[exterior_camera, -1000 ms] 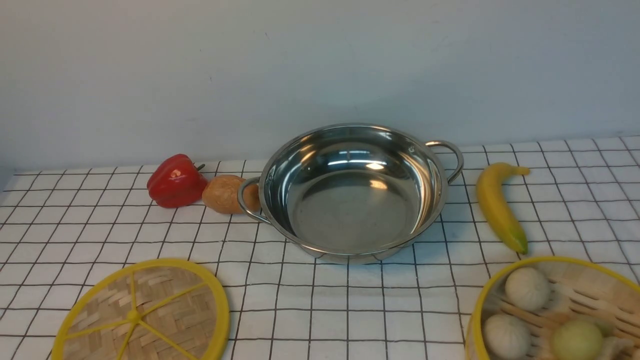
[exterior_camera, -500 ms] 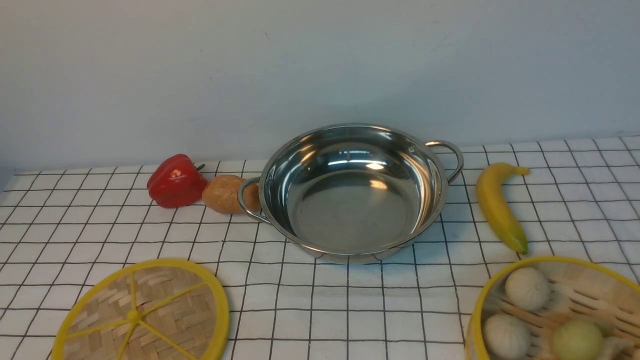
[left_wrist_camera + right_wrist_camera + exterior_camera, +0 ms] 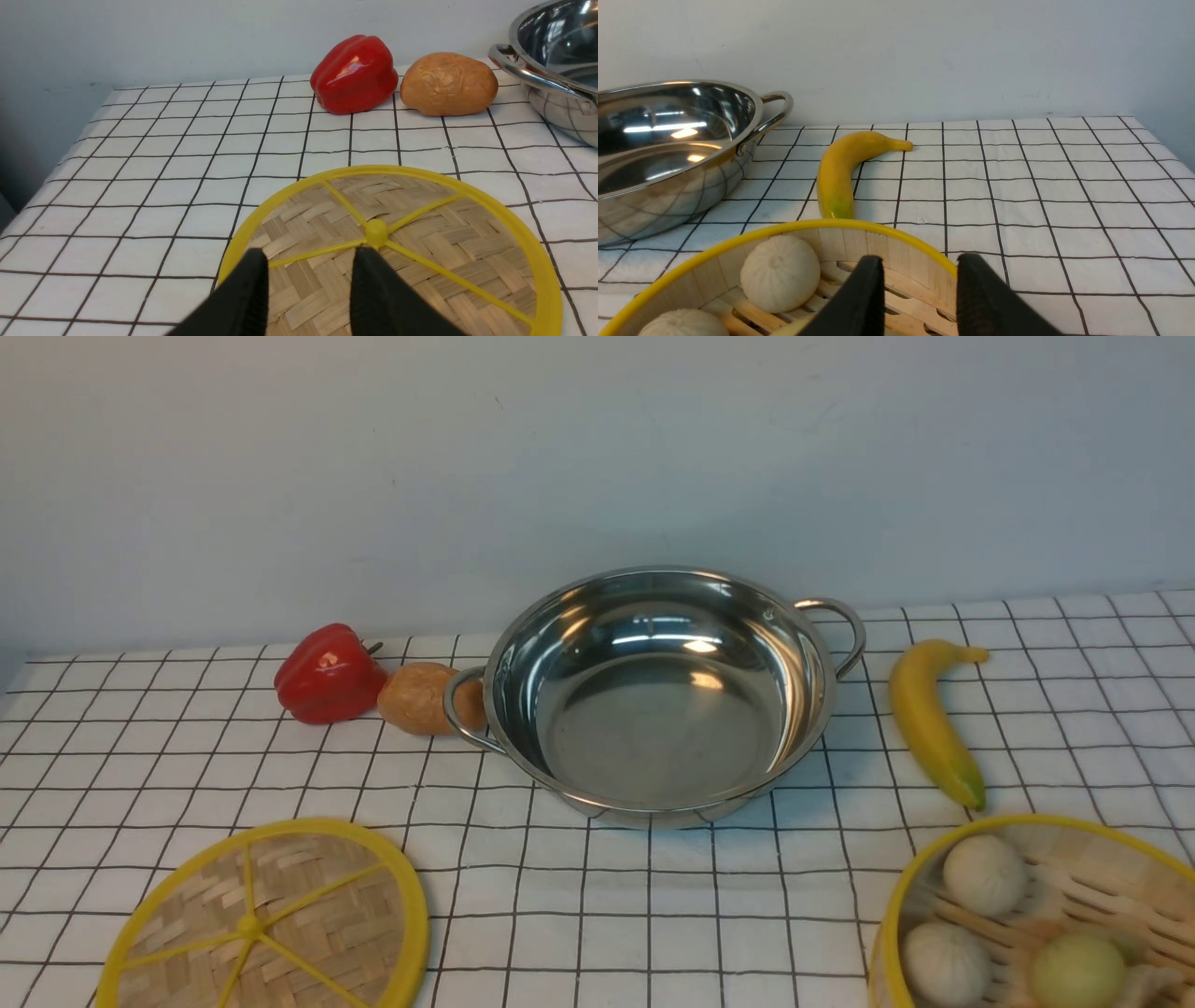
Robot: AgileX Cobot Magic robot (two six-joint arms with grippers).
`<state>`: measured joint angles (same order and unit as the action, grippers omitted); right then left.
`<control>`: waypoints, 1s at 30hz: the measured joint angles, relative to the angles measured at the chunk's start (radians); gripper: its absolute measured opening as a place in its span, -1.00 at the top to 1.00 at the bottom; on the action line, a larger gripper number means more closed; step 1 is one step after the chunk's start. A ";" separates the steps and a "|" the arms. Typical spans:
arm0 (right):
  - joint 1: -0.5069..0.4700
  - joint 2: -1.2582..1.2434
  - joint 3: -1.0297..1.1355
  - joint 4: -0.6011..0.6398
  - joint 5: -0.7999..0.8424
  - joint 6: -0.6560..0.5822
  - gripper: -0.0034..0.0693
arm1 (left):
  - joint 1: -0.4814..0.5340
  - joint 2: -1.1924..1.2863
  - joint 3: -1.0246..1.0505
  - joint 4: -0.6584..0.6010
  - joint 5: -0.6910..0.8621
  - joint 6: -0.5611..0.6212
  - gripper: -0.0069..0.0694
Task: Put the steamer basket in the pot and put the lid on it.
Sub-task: Use the right arm to lift the steamer closest to it
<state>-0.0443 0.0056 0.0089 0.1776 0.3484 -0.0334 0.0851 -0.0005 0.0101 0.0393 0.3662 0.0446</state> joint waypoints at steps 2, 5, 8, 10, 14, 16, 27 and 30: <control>0.000 0.000 0.000 0.000 0.000 0.000 0.24 | 0.000 0.000 0.000 0.000 0.000 0.000 0.18; 0.000 0.000 0.000 0.000 0.000 0.000 0.24 | 0.000 0.000 0.000 0.000 0.000 0.000 0.18; 0.000 0.000 0.000 0.000 0.000 0.000 0.24 | 0.000 0.000 0.000 0.000 0.000 0.000 0.18; 0.000 0.000 0.000 0.000 0.000 0.000 0.24 | 0.000 0.000 0.000 0.000 0.000 0.000 0.18; 0.000 0.000 0.000 0.000 0.000 0.000 0.24 | 0.000 0.000 0.000 0.000 0.000 0.000 0.18; 0.000 0.000 0.000 0.000 0.000 0.000 0.24 | 0.000 0.000 0.000 0.000 0.000 0.000 0.18; 0.000 0.000 0.000 0.000 0.000 0.000 0.24 | -0.006 0.000 0.000 0.000 0.000 0.000 0.18; 0.000 0.000 0.000 0.000 0.000 0.000 0.24 | -0.027 0.000 0.000 0.000 0.000 0.000 0.18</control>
<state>-0.0443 0.0056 0.0089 0.1776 0.3484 -0.0334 0.0583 -0.0005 0.0101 0.0393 0.3662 0.0446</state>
